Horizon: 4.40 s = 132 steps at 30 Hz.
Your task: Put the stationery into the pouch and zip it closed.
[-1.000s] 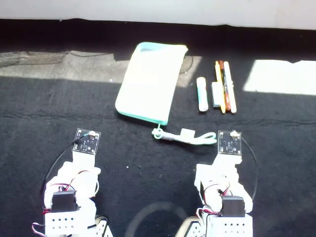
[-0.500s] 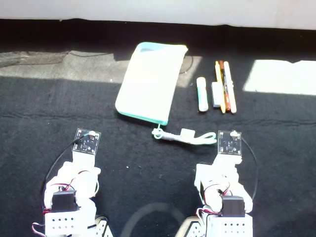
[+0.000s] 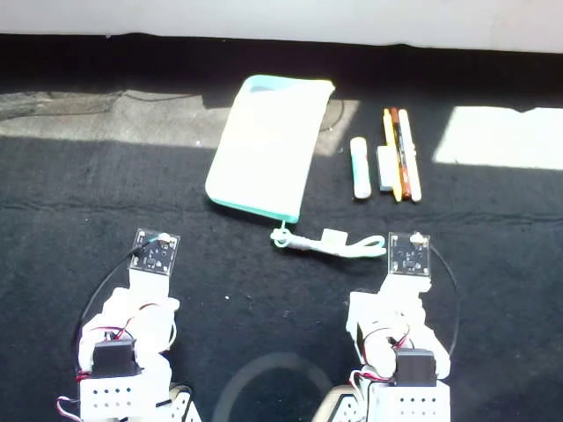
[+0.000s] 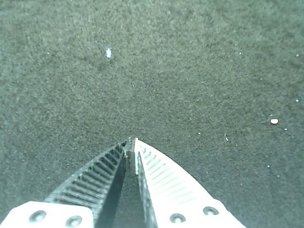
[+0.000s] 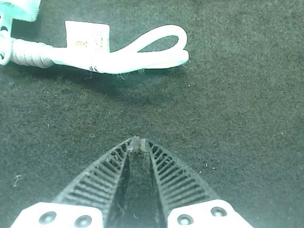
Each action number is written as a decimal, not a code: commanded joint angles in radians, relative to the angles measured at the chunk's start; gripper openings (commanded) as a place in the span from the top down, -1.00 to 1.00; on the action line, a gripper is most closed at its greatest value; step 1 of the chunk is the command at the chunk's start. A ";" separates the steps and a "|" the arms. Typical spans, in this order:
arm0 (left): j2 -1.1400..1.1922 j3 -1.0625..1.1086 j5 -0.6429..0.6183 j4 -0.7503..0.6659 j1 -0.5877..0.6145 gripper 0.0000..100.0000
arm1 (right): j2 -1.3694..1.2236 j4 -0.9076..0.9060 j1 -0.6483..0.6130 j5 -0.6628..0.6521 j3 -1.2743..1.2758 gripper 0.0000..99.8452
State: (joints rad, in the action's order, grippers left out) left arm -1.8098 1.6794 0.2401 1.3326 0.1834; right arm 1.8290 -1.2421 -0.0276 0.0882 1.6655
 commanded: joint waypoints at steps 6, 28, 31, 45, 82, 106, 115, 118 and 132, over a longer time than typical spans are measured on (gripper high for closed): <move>-0.004 0.016 -0.005 0.008 -0.015 0.98 | 0.005 -0.005 0.010 0.009 0.143 0.99; -0.004 0.016 -0.005 0.008 -0.015 0.98 | 0.005 -0.005 0.004 0.009 0.142 0.99; -0.004 0.016 -0.005 0.008 -0.015 0.98 | 0.005 -0.005 0.004 0.011 0.142 0.99; -0.008 0.008 -0.005 -0.123 0.010 0.98 | 0.007 0.038 -0.272 0.002 0.124 0.97; -0.002 0.016 -0.008 -0.184 0.323 0.30 | -0.171 0.822 -0.219 -1.140 -0.444 0.80; -0.002 0.016 -0.006 -0.186 0.323 0.30 | -1.336 0.769 -0.228 -0.632 -0.898 0.79; -0.002 0.016 -0.006 -0.186 0.323 0.30 | -1.504 0.440 -0.286 -0.799 -1.009 0.79; -0.002 0.016 -0.006 -0.186 0.323 0.30 | -1.521 0.364 -0.346 -0.795 -1.066 0.79; -0.002 0.016 -0.006 -0.186 0.323 0.30 | -1.929 0.077 -0.456 -0.690 -1.382 0.52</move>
State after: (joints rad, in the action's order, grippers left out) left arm -1.8098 1.6794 0.2401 1.1423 0.5040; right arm -0.0353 -1.1193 -0.4710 -0.6160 0.3767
